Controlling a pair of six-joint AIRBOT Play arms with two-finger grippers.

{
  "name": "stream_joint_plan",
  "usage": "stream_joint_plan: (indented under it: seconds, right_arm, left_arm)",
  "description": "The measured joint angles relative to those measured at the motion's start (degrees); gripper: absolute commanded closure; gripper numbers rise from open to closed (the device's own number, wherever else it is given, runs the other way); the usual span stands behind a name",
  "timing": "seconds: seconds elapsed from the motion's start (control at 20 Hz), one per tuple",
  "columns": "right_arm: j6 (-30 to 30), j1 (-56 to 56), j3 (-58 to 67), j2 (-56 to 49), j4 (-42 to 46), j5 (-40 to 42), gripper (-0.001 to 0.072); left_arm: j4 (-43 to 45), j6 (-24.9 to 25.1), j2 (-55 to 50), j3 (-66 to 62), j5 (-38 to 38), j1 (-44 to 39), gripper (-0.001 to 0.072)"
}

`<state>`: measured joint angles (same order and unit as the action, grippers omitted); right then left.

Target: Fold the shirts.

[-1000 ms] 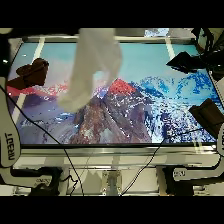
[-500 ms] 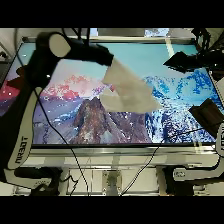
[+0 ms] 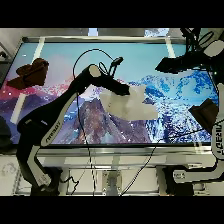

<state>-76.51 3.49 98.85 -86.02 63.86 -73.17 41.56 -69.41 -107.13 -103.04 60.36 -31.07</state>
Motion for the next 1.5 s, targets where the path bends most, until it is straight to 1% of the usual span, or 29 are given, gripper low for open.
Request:
stream_joint_plan:
  seconds: [0.15, 0.3, 0.35, 0.4, 0.45, 0.7, 0.8, 0.9, 1.0, 1.1, 1.15, 1.2, 1.35, 1.5]
  right_arm:
    - [-2.47, -0.81, 0.00, 0.00, 5.03, 4.09, 0.0311]
    - [-5.70, -1.18, 0.00, 0.00, 8.28, 8.35, 0.0310]
    - [-6.47, -1.22, 0.00, -0.02, 8.74, 9.22, 0.0309]
    - [-7.06, -1.22, 0.00, 0.00, 9.31, 10.08, 0.0309]
    - [-7.48, -1.27, 0.00, -0.02, 9.77, 10.43, 0.0308]
    - [-8.46, -1.29, 0.00, -0.02, 11.10, 11.98, 0.0308]
    - [-8.44, -1.29, 0.00, -0.02, 11.56, 11.93, 0.0308]
    - [-6.25, -1.29, 0.00, -0.02, 11.93, 10.34, 0.0308]
    - [-2.80, -1.29, 0.00, -0.02, 12.22, 6.82, 0.0308]
    - [0.61, -1.29, -0.09, -0.02, 12.39, 1.75, 0.0307]
    - [2.01, -1.31, -0.24, -0.02, 12.46, -1.03, 0.0296]
    - [2.91, -1.33, -0.63, -0.02, 12.44, -3.32, 0.0250]
    - [4.87, -1.75, -3.50, -0.04, 11.54, -9.73, 0.0233]
    - [6.91, -3.08, -7.96, -0.07, 9.68, -12.79, 0.0233]
  left_arm:
    - [-6.38, 4.11, -1.25, -1.92, -1.27, -3.82, 0.0694]
    - [-9.11, 7.69, -1.68, -4.94, -2.08, -8.61, 0.0684]
    - [-9.70, 8.55, -1.73, -5.97, -2.56, -10.14, 0.0578]
    - [-10.12, 9.40, -1.81, -6.88, -2.84, -11.50, 0.0414]
    - [-10.34, 9.70, -1.88, -7.61, -2.82, -12.57, 0.0337]
    - [-10.27, 10.95, -1.88, -9.31, 1.36, -13.84, 0.0338]
    - [-8.22, 11.13, -1.88, -9.51, 3.17, -12.50, 0.0338]
    - [-4.70, 11.02, -1.88, -9.62, 5.18, -10.49, 0.0338]
    - [0.15, 9.51, -1.90, -9.66, 7.19, -7.82, 0.0338]
    - [5.60, 7.87, -1.90, -9.68, 9.38, -4.98, 0.0338]
    - [8.41, 7.06, -1.90, -9.68, 10.47, -3.65, 0.0338]
    - [11.67, 6.08, -1.90, -9.68, 11.34, -2.25, 0.0338]
    - [19.54, 3.30, -1.90, -9.68, 14.43, 1.07, 0.0338]
    - [24.02, 1.44, -1.90, -9.70, 16.46, 3.30, 0.0338]
